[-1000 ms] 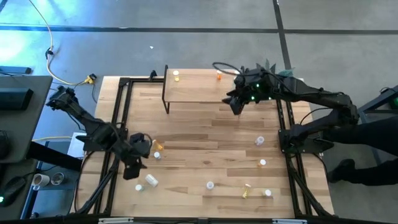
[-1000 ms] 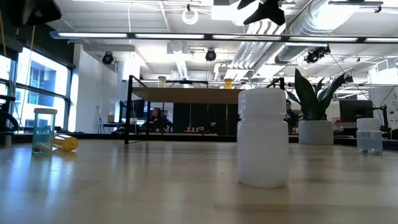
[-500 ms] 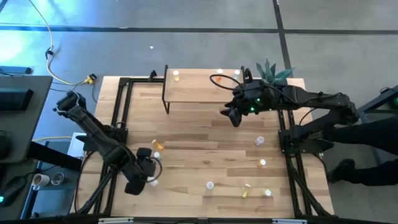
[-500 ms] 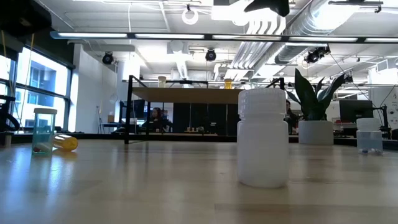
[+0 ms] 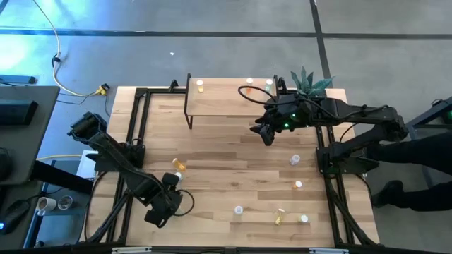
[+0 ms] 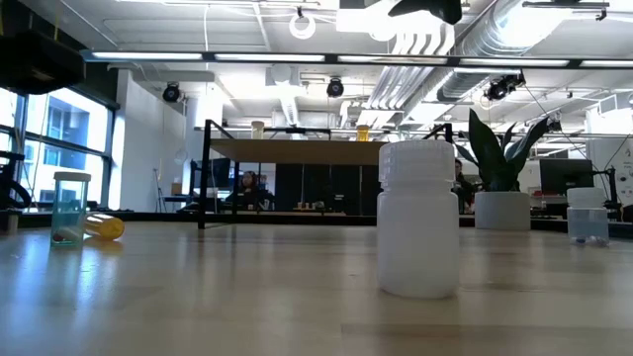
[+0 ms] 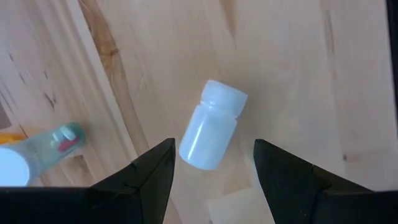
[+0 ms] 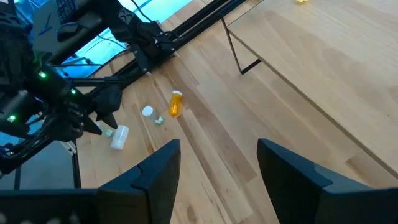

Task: Pick and place medicine bottles onto shelf by color
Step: Put the left white medicine bottle on the shelf

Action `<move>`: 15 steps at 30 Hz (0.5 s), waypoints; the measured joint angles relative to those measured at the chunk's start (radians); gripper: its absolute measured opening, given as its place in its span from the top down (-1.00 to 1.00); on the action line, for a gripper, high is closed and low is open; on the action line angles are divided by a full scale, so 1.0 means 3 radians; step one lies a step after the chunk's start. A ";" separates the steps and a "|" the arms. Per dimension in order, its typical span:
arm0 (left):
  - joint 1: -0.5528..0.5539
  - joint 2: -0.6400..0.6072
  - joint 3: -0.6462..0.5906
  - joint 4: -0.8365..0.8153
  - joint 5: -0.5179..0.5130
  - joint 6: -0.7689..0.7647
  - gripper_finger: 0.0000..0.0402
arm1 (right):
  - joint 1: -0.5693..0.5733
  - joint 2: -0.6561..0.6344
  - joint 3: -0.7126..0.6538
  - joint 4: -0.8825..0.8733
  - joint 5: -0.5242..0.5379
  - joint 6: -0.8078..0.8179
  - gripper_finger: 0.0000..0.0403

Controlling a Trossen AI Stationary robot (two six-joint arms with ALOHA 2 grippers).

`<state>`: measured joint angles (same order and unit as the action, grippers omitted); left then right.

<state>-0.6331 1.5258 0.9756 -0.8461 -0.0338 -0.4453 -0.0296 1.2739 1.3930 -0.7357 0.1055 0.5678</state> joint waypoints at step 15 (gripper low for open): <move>0.0197 0.0122 0.0000 0.0023 0.0199 0.0308 -0.04 | -0.0001 0.0081 -0.0003 -0.0028 0.0005 -0.0061 -0.02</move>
<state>-0.5739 1.5623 0.9756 -0.8393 0.0258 -0.3529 -0.0299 1.2983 1.3922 -0.7441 0.1070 0.5495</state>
